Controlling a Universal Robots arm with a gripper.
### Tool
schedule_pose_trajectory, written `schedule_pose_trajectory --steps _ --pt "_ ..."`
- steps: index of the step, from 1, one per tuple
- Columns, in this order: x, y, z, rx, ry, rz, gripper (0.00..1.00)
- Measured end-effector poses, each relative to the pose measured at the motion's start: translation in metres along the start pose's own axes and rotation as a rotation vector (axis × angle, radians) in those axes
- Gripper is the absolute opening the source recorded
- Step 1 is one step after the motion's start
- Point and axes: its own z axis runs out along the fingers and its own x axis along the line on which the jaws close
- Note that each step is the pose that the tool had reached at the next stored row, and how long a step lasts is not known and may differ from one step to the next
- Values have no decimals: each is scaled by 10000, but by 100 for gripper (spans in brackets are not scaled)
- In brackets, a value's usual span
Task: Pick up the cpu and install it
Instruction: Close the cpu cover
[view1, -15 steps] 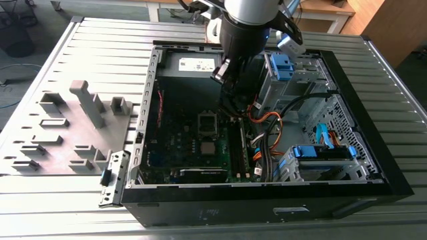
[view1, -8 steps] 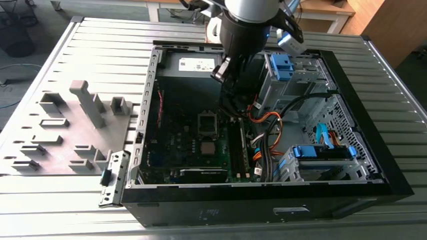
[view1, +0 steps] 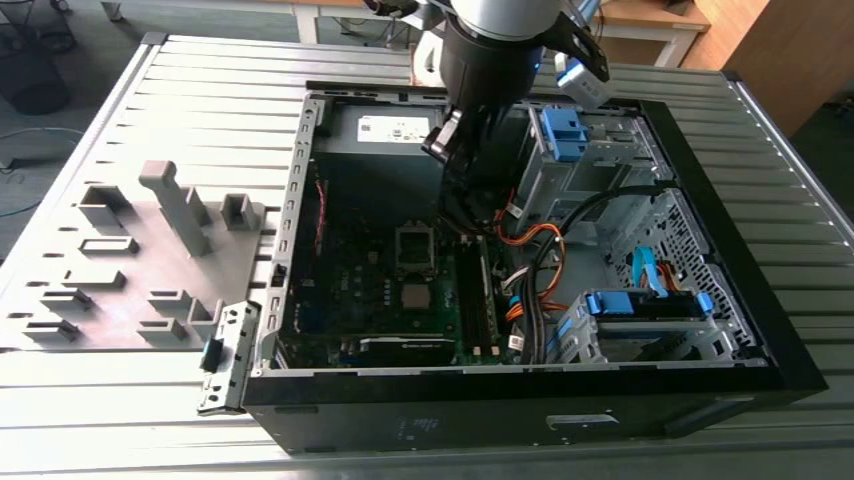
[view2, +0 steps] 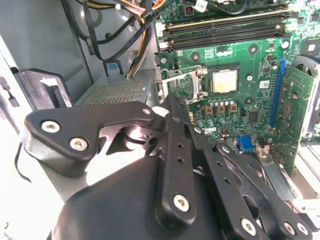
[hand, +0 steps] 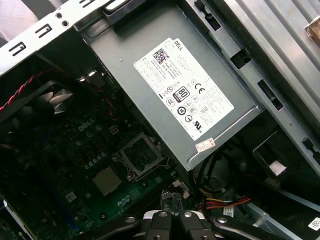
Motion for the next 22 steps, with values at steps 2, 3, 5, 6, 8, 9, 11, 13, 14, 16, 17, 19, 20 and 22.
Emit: schedule_pose_trajectory --steps 2,3,5,6,8,9,11,13,14,16,17,19,20,22 --pt "0 0 -10 0 1 0 11" --pt "-1 1 -14 0 1 0 11" --pt "-1 1 -23 1 1 0 11" --pt "-1 2 -27 0 0 0 11" --pt "-2 2 -35 0 0 0 11" --pt "-2 2 -40 0 1 0 11" --pt "-3 3 -49 0 0 0 11" --pt "-3 3 -58 0 1 0 11" --pt "-3 4 -63 0 1 0 11" --pt "-4 4 -71 0 1 0 11" --pt "-4 5 -76 0 1 1 11" --pt "-5 5 -85 0 1 0 11" --pt "-5 5 -89 0 1 0 11" --pt "-6 6 -98 0 0 0 11"
